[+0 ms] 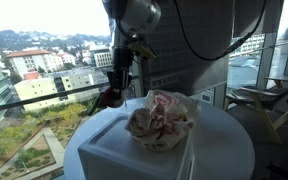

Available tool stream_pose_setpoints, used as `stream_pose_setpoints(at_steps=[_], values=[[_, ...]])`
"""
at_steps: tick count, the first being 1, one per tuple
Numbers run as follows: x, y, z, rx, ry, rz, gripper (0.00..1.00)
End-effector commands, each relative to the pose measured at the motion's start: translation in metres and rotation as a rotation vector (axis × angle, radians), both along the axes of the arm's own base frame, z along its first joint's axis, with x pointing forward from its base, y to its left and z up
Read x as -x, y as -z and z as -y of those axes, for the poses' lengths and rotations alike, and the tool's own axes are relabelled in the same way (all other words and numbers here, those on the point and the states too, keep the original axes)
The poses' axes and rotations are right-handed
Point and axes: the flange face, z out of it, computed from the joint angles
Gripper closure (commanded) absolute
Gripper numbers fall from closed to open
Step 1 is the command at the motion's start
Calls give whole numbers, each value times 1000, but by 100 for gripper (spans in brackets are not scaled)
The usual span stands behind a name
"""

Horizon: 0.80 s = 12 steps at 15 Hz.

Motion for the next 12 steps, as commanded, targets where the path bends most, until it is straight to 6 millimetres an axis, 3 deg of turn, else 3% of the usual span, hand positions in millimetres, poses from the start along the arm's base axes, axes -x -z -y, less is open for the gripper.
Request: stream_pose_setpoints(at_steps=[1,3,4,7,10,12], values=[[7,31,-20,57,-70,-23,86],[11,45,-25,92,-96,-44,84],[12,51,-26,104,-101,-48,61],[14,57,-27,127,-109,-48,51],[17,49,-24,94,-108,-62,28],[17,32,-18,49,-89,-51,13]])
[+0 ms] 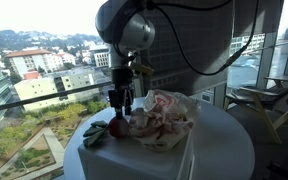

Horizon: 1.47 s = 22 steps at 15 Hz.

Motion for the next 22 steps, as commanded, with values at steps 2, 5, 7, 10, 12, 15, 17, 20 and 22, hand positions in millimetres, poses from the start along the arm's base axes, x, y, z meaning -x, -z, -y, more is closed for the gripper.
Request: stream_pose_setpoints(at_steps=[2,5,7,10,12,15,17,20,22], values=[[-4,-50,21,-83,64,31,1],[-22,-85,61,-53,165,63,0],[-36,-104,100,-19,255,51,0],[-58,-112,154,36,379,10,0],[-76,-98,184,57,448,-12,0],[-100,-67,213,88,560,-54,0],[-113,-54,220,107,616,-81,0],[-107,-58,219,142,670,-230,0],[-99,-70,218,187,706,-307,0]])
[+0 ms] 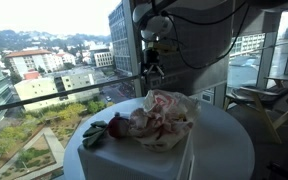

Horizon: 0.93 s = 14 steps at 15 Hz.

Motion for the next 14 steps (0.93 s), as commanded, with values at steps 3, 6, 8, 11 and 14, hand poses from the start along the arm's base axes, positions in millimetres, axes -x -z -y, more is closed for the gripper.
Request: stream_pose_setpoints(at_steps=[3,6,8,11,14], values=[[7,-21,-2,17,38,-86,0],[7,-13,-2,17,39,-96,0],[7,-10,-2,17,39,-100,0],[11,3,4,8,55,-129,0],[24,24,12,-22,85,-206,0]])
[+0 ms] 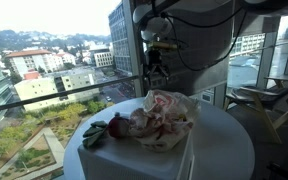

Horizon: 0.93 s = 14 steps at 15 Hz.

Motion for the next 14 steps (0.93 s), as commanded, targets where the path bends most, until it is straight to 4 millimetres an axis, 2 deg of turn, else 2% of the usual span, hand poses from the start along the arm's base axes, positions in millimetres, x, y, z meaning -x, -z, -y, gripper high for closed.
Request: stream_pose_setpoints(at_steps=[1,3,8,14], values=[[16,19,14,-48,46,-78,0],[26,31,27,-81,72,-117,0],[42,94,53,-128,112,-171,0],[42,168,64,-56,155,-110,0]])
